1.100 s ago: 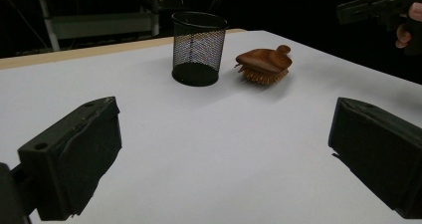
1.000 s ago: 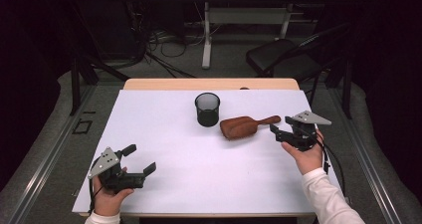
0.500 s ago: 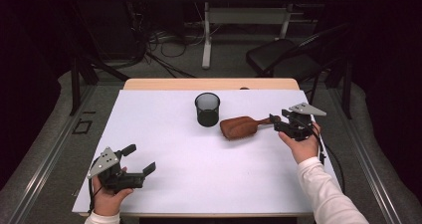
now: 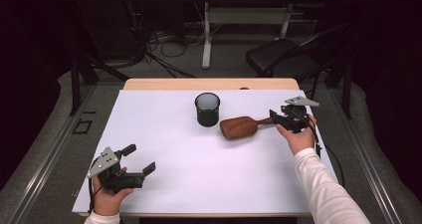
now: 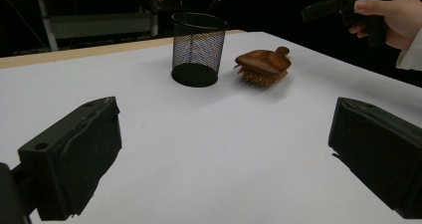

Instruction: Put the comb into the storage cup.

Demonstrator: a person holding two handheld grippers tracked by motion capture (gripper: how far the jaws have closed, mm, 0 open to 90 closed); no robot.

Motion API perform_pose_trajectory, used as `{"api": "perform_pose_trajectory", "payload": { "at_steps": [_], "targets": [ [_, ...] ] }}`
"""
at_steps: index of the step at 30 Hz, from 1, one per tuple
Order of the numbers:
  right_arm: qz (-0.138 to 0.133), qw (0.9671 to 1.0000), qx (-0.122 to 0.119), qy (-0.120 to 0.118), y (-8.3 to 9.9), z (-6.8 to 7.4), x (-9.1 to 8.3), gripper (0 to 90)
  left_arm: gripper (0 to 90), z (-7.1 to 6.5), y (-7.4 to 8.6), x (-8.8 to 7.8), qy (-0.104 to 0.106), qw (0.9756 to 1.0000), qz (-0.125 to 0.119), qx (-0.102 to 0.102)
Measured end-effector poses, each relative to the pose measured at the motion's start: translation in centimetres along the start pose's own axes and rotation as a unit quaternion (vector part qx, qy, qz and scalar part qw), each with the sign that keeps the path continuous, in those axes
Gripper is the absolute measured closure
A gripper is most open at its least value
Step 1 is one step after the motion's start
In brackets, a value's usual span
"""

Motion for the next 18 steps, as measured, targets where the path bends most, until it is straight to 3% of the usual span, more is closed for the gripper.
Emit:
{"api": "perform_pose_trajectory", "payload": {
  "at_steps": [6, 18],
  "targets": [
    [0.002, 0.9999, 0.001, 0.015, -0.2, -0.1, 0.8, 49.4, 0.2, 0.1, 0.0, 0.0, 0.000, 1.0000, -0.001, -0.001],
    [0.024, 0.9987, 0.041, 0.018, 0.5, -0.5, 2.4, 47.9, 0.3, 0.3, 0.0, -0.1, 0.000, 0.9999, -0.004, -0.013]
  ]
}}
Point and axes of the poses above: each handheld gripper's, and its own axes: x roughly forward along the jaws, y roughly out of its underside, z roughly to its left, the point moved 8 cm from there along x, roughly forward along the jaws, and after that the axes turned 8 degrees about x, right-handed, at the moved point
